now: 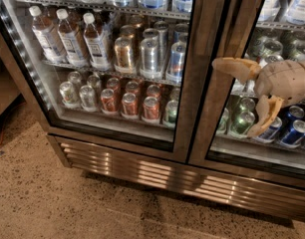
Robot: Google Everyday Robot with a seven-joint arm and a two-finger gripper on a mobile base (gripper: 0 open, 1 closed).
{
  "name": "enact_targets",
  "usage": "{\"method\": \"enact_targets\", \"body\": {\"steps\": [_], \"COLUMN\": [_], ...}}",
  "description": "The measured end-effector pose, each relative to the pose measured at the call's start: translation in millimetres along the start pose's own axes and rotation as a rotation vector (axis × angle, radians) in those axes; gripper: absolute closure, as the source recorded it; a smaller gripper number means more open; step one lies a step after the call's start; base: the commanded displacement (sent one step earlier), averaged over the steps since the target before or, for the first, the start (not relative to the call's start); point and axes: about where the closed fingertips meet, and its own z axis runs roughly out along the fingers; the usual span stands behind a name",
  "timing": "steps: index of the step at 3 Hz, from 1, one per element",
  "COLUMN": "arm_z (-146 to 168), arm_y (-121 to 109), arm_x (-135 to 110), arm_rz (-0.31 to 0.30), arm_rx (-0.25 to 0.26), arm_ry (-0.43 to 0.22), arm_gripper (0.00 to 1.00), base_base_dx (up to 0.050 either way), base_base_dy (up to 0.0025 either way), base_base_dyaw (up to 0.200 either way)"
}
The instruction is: Open left fridge door
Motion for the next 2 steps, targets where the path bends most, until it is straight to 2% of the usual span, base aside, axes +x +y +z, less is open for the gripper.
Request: {"method": "enact_targets", "body": {"steps": [1,2], "arm_z": [2,1], "arm_y": [-3,22], "arm_x": [0,3], "arm_rz": [0.000,-0.008], "arm_rx": [0.009,0.031], "arm_ry": [0.002,0.003], "arm_gripper": [0.00,0.00], "base_base_dx": [0.000,0.000], "base_base_dy": [0.00000,0.00000], "base_base_dyaw": [0.000,0.000]}}
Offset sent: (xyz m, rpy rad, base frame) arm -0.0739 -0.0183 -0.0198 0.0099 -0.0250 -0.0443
